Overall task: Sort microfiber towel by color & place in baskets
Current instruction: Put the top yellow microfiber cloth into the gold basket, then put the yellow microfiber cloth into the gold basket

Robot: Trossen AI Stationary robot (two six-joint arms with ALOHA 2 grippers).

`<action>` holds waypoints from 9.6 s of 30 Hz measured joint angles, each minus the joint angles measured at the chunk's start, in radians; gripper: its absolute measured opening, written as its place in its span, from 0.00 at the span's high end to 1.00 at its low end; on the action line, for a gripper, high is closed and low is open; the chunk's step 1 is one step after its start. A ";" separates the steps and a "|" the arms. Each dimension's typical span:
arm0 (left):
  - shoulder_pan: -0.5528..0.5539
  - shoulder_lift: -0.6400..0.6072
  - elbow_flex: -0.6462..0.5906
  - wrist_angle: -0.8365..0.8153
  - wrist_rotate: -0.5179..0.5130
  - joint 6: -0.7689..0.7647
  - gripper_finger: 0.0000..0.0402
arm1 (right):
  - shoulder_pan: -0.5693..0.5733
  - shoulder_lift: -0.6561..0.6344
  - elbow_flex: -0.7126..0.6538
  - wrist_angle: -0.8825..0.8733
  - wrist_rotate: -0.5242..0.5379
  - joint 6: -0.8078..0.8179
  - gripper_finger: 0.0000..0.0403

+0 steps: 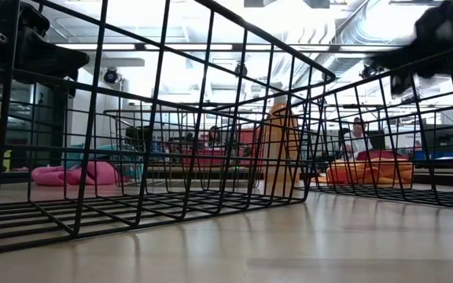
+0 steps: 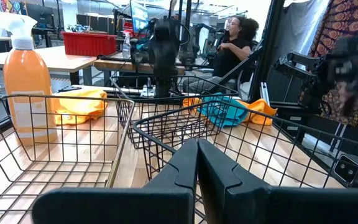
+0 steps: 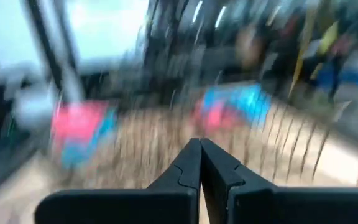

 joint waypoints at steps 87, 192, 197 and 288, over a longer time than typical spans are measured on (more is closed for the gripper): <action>0.000 0.000 0.000 0.000 0.000 0.000 1.00 | -1.086 1.479 0.913 -0.958 -0.081 0.261 0.99; 0.000 0.000 0.000 0.000 0.000 0.000 1.00 | -0.340 1.594 1.321 -0.548 -0.182 0.351 0.92; 0.000 0.000 0.000 0.000 0.000 0.000 1.00 | -0.334 1.598 1.321 -0.555 -0.217 0.342 0.66; 0.000 0.000 0.000 0.000 0.000 0.000 1.00 | 0.870 1.600 2.121 -1.830 0.196 1.432 1.00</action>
